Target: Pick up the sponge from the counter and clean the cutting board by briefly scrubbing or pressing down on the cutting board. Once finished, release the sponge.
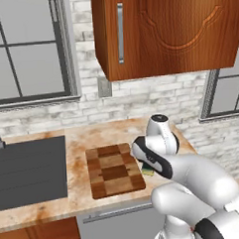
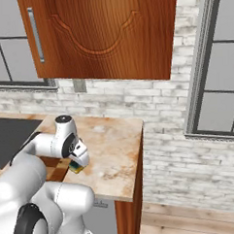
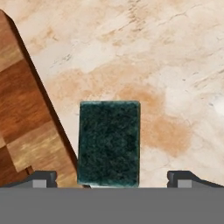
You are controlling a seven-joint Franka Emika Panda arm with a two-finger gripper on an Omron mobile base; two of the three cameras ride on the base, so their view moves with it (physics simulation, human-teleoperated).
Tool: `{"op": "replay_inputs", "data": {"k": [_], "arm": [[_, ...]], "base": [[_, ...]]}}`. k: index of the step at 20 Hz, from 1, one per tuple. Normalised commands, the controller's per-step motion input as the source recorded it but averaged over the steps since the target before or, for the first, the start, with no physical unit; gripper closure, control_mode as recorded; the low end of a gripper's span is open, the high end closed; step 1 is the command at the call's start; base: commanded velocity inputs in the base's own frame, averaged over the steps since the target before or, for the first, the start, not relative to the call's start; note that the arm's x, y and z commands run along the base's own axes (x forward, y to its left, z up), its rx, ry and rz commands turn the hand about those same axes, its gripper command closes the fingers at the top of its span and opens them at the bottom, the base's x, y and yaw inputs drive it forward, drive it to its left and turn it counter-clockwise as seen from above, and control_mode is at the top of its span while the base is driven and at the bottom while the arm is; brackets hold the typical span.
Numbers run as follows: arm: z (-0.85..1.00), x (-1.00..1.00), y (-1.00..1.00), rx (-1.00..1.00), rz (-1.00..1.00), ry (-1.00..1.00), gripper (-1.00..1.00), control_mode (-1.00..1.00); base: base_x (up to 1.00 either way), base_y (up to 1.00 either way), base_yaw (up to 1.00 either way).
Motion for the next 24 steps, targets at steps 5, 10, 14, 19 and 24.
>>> {"op": "replay_inputs", "data": {"k": [5, 10, 14, 19, 24], "arm": [[-0.13, 0.02, -0.08, 0.00, 0.00, 0.00, -1.00, -1.00], [-0.12, 0.06, -0.05, 0.00, 0.00, 0.01, -1.00, -1.00], [-0.13, 0.14, -0.01, 0.00, 0.00, 0.02, -1.00, -1.00], [-0.18, 0.10, 0.00, 0.00, 0.00, 0.02, -1.00, -1.00], [-0.18, 0.03, 0.00, 0.00, 0.00, 0.00, -1.00, -1.00]], "base": [[0.00, 0.00, 0.00], [0.00, 0.00, 0.00], [0.00, 0.00, 0.00], [0.00, 0.00, 0.00], [0.00, 0.00, 0.00]]}}
